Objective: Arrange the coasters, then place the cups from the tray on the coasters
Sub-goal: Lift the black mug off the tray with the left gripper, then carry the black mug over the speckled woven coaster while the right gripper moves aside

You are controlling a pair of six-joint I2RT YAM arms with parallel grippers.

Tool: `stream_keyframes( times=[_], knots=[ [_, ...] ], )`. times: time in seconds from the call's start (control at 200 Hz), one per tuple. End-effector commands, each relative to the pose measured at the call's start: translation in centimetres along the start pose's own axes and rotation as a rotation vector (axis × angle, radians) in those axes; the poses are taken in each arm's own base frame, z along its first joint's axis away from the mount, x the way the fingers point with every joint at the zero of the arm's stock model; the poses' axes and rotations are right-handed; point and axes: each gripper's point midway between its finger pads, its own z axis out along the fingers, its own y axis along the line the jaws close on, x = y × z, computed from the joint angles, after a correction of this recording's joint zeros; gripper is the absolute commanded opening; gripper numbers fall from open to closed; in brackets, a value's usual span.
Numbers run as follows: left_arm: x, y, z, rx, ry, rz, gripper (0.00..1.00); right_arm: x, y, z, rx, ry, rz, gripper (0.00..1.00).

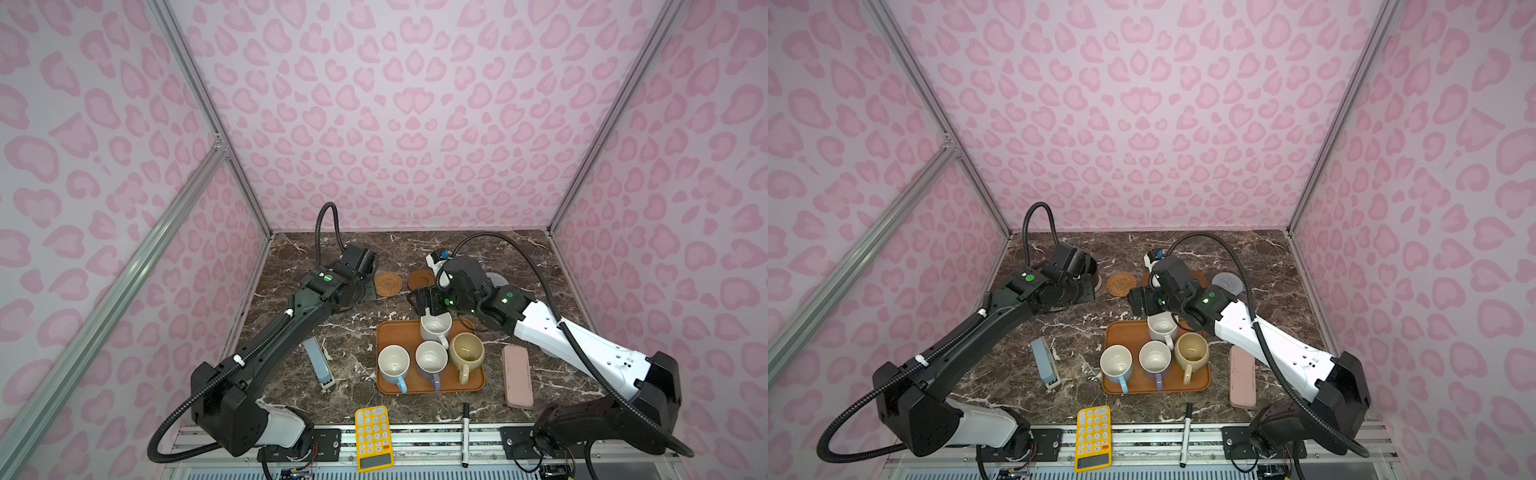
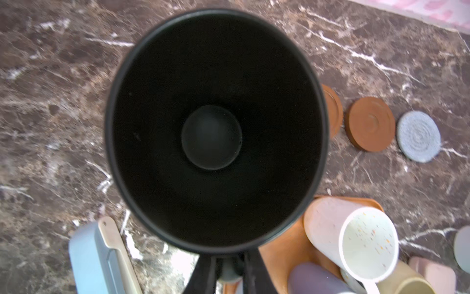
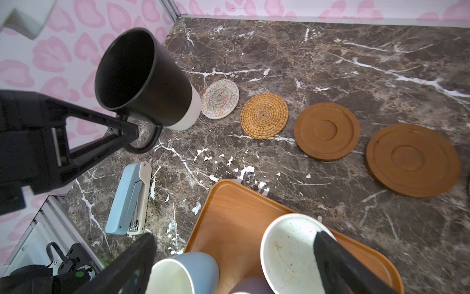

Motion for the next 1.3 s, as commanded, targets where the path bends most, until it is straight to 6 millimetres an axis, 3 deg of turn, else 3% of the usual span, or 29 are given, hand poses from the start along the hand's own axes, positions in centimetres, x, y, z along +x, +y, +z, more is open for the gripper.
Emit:
stream_keyframes(
  times=[0.0, 0.275, 0.595, 0.765, 1.035, 1.295],
  knots=[
    [-3.1, -0.2, 1.0, 0.035, -0.087, 0.033, 0.00, -1.2, 0.4, 1.4, 0.004, -0.017, 0.014, 0.99],
    [-5.3, 4.2, 5.7, -0.063, -0.071, -0.001, 0.01, -2.6, 1.1, 4.3, 0.009, 0.003, 0.019, 0.99],
    [-7.2, 6.7, 9.8, -0.121, -0.062, 0.008, 0.01, -1.2, -1.4, 6.4, 0.057, 0.092, 0.051, 0.99],
    [-7.6, 6.9, 10.9, -0.121, -0.059, 0.003, 0.01, -0.8, -2.3, 6.7, 0.065, 0.095, 0.065, 0.99],
    [-6.6, 5.0, 12.9, -0.007, -0.028, 0.015, 0.01, -0.5, -2.8, 6.7, 0.073, 0.102, 0.072, 0.99],
    [-6.1, 5.5, 13.4, -0.026, -0.023, 0.052, 0.03, -0.2, -3.2, 6.7, 0.080, 0.107, 0.079, 0.99]
  ],
)
